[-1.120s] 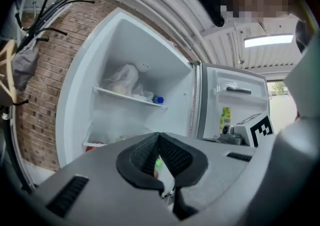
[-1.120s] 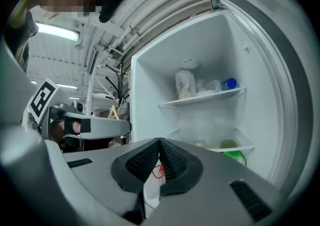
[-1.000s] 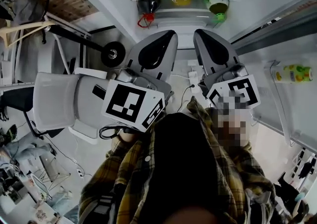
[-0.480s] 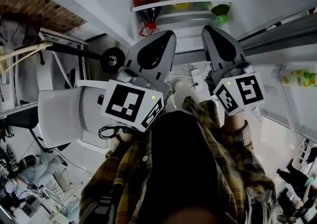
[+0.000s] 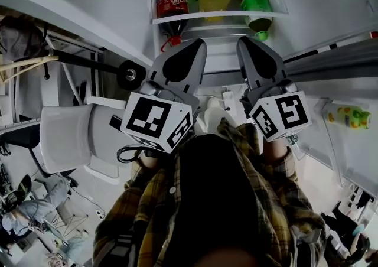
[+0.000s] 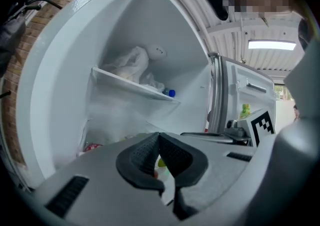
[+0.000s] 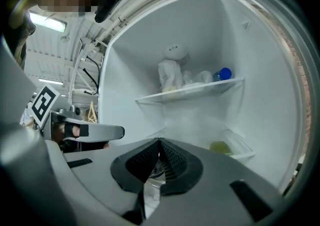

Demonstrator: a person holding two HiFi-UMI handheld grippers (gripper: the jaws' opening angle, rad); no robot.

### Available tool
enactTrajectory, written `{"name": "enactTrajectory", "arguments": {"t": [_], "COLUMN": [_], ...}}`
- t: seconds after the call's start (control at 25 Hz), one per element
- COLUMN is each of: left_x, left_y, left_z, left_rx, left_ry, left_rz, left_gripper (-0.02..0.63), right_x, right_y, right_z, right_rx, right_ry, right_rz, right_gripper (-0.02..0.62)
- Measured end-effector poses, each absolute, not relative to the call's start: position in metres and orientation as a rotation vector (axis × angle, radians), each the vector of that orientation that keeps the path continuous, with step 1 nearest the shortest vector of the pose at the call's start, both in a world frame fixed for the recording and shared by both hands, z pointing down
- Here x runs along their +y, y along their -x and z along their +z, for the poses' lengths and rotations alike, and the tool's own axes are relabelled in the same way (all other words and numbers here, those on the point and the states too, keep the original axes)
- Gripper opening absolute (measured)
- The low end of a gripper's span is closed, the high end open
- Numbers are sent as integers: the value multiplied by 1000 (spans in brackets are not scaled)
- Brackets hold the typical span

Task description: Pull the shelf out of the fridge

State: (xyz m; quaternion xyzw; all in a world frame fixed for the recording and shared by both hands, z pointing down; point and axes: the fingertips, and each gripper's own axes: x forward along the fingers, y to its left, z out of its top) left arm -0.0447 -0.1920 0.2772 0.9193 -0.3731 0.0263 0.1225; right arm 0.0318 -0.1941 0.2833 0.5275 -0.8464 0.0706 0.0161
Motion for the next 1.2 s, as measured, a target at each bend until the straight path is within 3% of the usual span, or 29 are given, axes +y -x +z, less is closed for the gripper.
{"name": "enactTrajectory", "arguments": {"t": [0.52, 1.2], "left_x": [-230, -261], "left_y": [-6, -4], "left_z": [294, 323], "left_rx": [-1191, -1137], "left_ry": [-2616, -2540], "left_rz": [76, 95], "left_gripper": [0, 0], "right_x": [-232, -261], "right_y": [-61, -66], "right_z": [297, 332], "right_rx": [-2720, -2697], "right_ry": [-1465, -1517], "right_rz": [241, 527], "right_gripper": [17, 20]}}
